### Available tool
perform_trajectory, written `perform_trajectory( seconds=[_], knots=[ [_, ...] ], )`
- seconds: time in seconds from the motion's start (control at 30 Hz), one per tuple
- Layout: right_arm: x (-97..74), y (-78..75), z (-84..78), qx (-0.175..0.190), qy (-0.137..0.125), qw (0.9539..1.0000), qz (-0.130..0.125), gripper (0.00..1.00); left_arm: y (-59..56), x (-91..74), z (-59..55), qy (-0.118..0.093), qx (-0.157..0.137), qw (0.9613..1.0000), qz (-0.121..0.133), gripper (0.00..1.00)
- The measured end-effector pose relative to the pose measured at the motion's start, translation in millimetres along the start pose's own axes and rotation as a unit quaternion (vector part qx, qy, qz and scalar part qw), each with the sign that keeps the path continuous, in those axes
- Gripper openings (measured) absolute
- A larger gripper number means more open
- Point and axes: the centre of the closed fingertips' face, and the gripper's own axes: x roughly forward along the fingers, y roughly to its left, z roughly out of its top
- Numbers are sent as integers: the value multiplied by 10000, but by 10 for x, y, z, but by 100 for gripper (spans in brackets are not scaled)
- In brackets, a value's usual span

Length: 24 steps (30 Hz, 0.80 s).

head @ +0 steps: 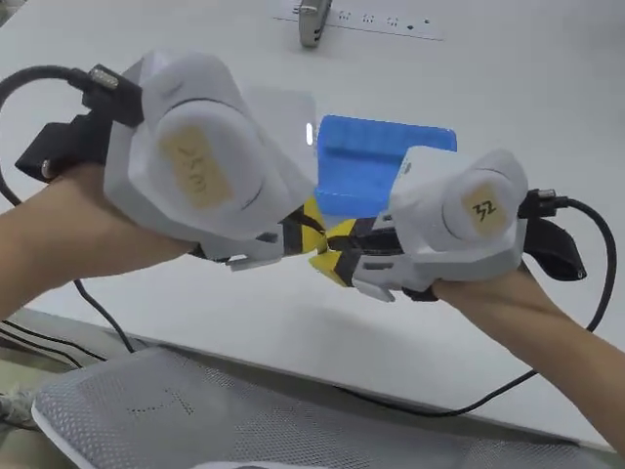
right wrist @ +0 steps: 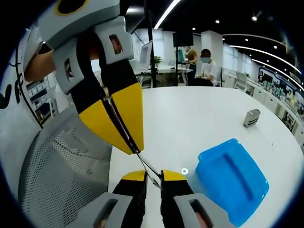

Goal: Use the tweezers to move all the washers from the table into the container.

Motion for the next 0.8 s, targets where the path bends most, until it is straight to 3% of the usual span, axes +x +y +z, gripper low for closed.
perform_trajectory(
  seconds=[0.17,0.4,0.8],
  knots=[
    [102,-106,52,-74,-1,9999,89,6,120,13,-59,135,121,9998,82,0],
    [230,-240,69,-63,-26,9999,156,6,306,91,-194,254,52,9996,101,0],
    [337,-407,28,53,-20,10000,5,7,463,206,-279,324,33,9995,-41,0]
  ],
)
